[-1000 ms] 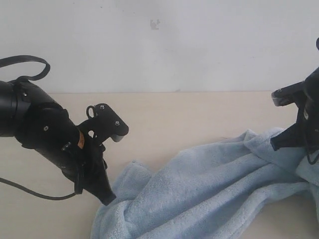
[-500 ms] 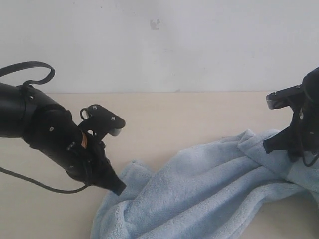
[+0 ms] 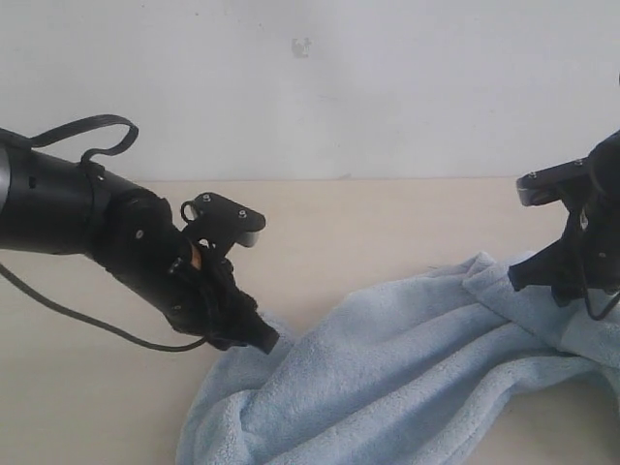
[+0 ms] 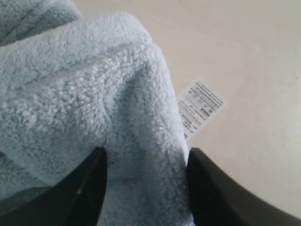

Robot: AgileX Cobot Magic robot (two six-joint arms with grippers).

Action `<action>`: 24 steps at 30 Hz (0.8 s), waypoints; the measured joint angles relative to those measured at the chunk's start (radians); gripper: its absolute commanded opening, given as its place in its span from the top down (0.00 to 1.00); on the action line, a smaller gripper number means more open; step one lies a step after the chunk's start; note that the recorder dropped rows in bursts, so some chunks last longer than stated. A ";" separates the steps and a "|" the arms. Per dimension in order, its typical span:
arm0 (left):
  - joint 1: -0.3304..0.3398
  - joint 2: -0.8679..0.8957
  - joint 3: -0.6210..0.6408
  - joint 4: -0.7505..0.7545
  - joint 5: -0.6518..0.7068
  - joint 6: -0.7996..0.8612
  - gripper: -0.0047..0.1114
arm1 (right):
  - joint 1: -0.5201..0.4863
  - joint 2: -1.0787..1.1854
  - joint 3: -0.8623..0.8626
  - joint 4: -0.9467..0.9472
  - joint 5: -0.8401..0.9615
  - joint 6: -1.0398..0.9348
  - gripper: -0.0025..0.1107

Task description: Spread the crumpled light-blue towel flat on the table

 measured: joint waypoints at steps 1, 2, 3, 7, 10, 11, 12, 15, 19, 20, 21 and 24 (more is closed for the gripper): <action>0.000 0.003 -0.009 -0.002 -0.005 0.000 0.48 | 0.000 0.000 0.000 0.000 0.000 0.009 0.54; 0.000 0.010 -0.017 -0.004 -0.013 0.000 0.48 | 0.000 0.000 0.000 0.000 0.000 0.019 0.54; 0.000 0.017 -0.021 -0.004 -0.023 0.000 0.48 | 0.000 0.000 0.000 0.000 0.000 0.029 0.54; 0.000 0.060 -0.026 -0.004 -0.061 0.010 0.48 | 0.000 0.000 0.000 0.000 0.003 0.041 0.54; 0.000 0.092 -0.026 -0.004 -0.078 0.033 0.48 | 0.000 0.000 0.000 0.000 0.008 0.045 0.54; 0.000 0.097 -0.026 -0.004 -0.078 0.037 0.48 | 0.000 0.000 0.000 0.000 0.008 0.045 0.54; 0.000 0.100 -0.026 -0.004 -0.080 0.040 0.48 | 0.000 0.000 0.000 0.000 0.008 0.046 0.54; 0.000 0.104 -0.026 -0.004 -0.082 0.043 0.49 | 0.000 0.000 0.000 0.007 0.009 0.047 0.54; 0.000 0.112 -0.028 -0.004 -0.080 0.043 0.57 | 0.000 0.000 0.000 0.027 0.008 0.047 0.54; 0.000 0.117 -0.028 -0.004 -0.078 0.043 0.61 | 0.000 0.000 0.000 0.027 0.008 0.047 0.54; 0.000 0.123 -0.028 -0.004 -0.076 0.043 0.67 | 0.000 0.000 0.000 0.027 0.008 0.047 0.54; 0.000 0.137 -0.031 -0.006 -0.070 0.048 0.88 | 0.000 0.000 0.000 0.029 0.011 0.047 0.54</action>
